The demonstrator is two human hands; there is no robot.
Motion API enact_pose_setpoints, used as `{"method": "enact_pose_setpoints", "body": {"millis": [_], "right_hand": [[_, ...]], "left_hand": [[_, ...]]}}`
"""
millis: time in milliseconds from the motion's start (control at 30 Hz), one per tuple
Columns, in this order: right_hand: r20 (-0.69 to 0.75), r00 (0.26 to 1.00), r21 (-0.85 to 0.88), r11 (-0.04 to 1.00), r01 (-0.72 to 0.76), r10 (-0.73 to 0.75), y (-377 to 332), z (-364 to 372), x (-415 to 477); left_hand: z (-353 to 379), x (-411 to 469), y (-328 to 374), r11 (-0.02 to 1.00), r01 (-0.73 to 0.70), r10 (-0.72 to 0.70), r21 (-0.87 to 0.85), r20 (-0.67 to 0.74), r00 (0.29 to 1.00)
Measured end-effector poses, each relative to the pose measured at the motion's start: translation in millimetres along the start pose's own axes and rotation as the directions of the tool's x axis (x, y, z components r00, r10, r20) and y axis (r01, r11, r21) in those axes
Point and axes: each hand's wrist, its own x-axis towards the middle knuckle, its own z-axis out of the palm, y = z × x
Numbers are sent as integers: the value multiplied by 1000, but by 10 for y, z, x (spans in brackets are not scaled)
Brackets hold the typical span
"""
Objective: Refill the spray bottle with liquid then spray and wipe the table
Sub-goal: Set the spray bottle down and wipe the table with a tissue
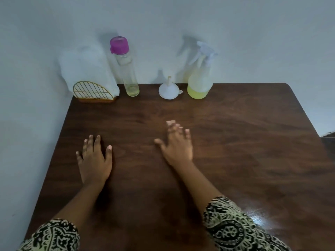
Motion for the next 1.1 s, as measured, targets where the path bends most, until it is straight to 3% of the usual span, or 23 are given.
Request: {"method": "enact_pose_setpoints", "body": {"millis": [100, 200, 300, 400, 500, 567, 633, 733, 800, 867, 967, 1100], "right_hand": [[-86, 946, 20, 950, -312, 312, 590, -102, 188], [-23, 898, 65, 897, -438, 440, 555, -173, 360], [-32, 956, 67, 955, -291, 293, -70, -63, 478], [13, 999, 87, 996, 28, -29, -828, 82, 422], [95, 930, 48, 934, 353, -356, -1296, 150, 248], [117, 876, 0, 882, 471, -468, -1287, 163, 168], [79, 905, -48, 905, 423, -418, -1062, 158, 180], [0, 995, -61, 993, 101, -101, -504, 87, 212], [-4, 997, -34, 996, -78, 77, -187, 16, 167], [24, 989, -12, 989, -145, 145, -121, -21, 82], [28, 995, 5, 996, -94, 94, -478, 61, -90], [72, 960, 42, 963, 266, -269, -1246, 290, -480]], "left_hand": [[10, 14, 0, 1000, -2, 2, -14, -19, 1000], [29, 31, -18, 1000, 2, -2, -24, -34, 999], [37, 35, -21, 998, 9, -14, -68, -68, 998], [35, 43, -49, 982, 48, -73, -184, -129, 989], [6, 30, -83, 933, 122, -189, -340, -172, 967], [-18, 16, -87, 908, 126, -220, -399, -197, 955], [-24, 4, -74, 897, 112, -219, -427, -211, 952], [-23, -17, -74, 888, 99, -217, -450, -219, 951], [-24, -42, -90, 875, 77, -206, -477, -225, 952], [-37, -111, -112, 859, 68, -211, -507, -230, 950], [-37, -291, -153, 836, 78, -243, -543, -239, 940], [-27, -495, -255, 852, 132, -277, -507, -222, 935]]}}
